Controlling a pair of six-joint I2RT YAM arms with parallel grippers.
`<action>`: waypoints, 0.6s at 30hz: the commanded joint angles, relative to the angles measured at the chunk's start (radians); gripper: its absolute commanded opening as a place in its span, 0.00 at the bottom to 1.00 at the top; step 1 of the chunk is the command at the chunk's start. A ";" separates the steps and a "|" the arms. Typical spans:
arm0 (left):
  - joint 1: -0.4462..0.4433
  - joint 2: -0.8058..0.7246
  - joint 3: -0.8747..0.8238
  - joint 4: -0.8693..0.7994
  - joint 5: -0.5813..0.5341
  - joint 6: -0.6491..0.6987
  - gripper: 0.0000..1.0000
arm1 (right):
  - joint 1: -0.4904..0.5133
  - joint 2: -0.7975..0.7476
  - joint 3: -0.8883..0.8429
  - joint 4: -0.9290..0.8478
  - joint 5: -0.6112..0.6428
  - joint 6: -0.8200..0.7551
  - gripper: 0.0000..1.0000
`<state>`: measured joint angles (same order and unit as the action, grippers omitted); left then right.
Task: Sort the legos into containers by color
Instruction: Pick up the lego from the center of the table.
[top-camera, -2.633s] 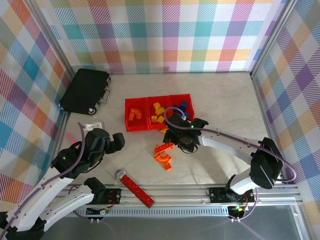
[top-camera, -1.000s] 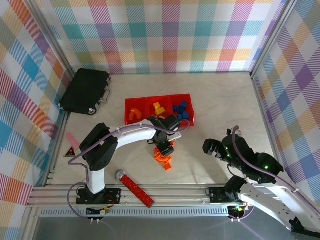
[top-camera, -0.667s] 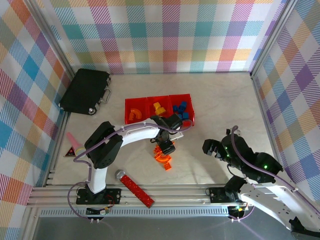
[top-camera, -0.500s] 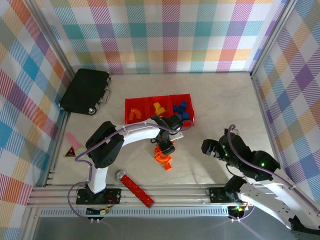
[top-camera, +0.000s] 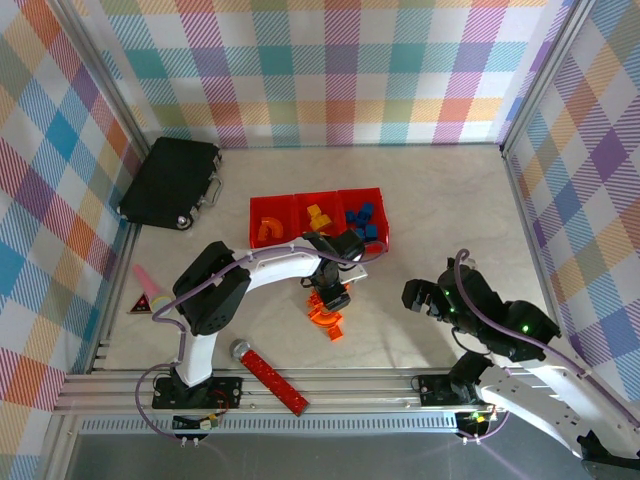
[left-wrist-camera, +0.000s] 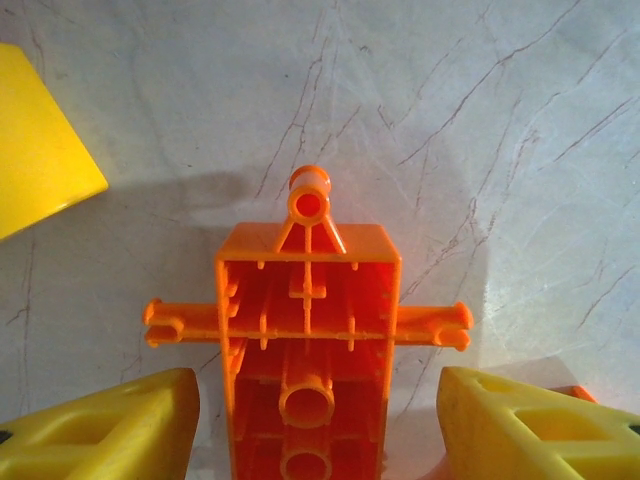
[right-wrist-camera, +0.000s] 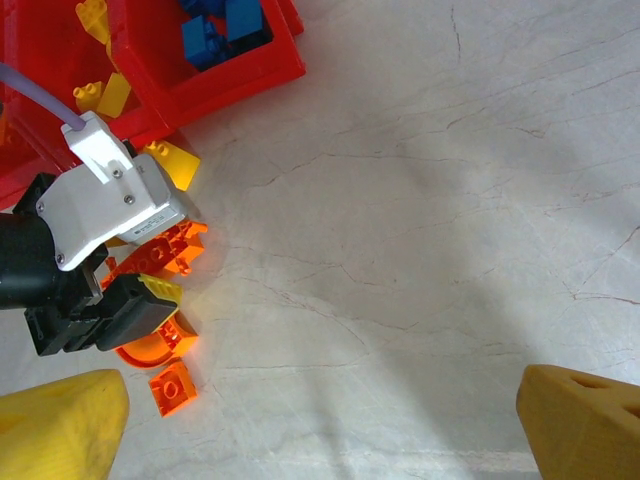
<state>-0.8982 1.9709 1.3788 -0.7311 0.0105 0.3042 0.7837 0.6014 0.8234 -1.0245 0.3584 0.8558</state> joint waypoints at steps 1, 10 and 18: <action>0.008 0.021 -0.016 -0.026 0.019 0.008 0.64 | -0.006 0.003 0.037 -0.032 -0.005 0.018 1.00; 0.008 0.060 -0.005 -0.039 -0.009 -0.004 0.55 | -0.006 0.005 0.044 -0.044 -0.013 0.028 1.00; 0.008 0.020 -0.026 0.003 -0.097 -0.041 0.22 | -0.006 0.005 0.039 -0.038 -0.024 0.037 1.00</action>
<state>-0.8982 1.9896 1.3788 -0.7197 -0.0212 0.2787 0.7837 0.6014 0.8417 -1.0496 0.3477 0.8783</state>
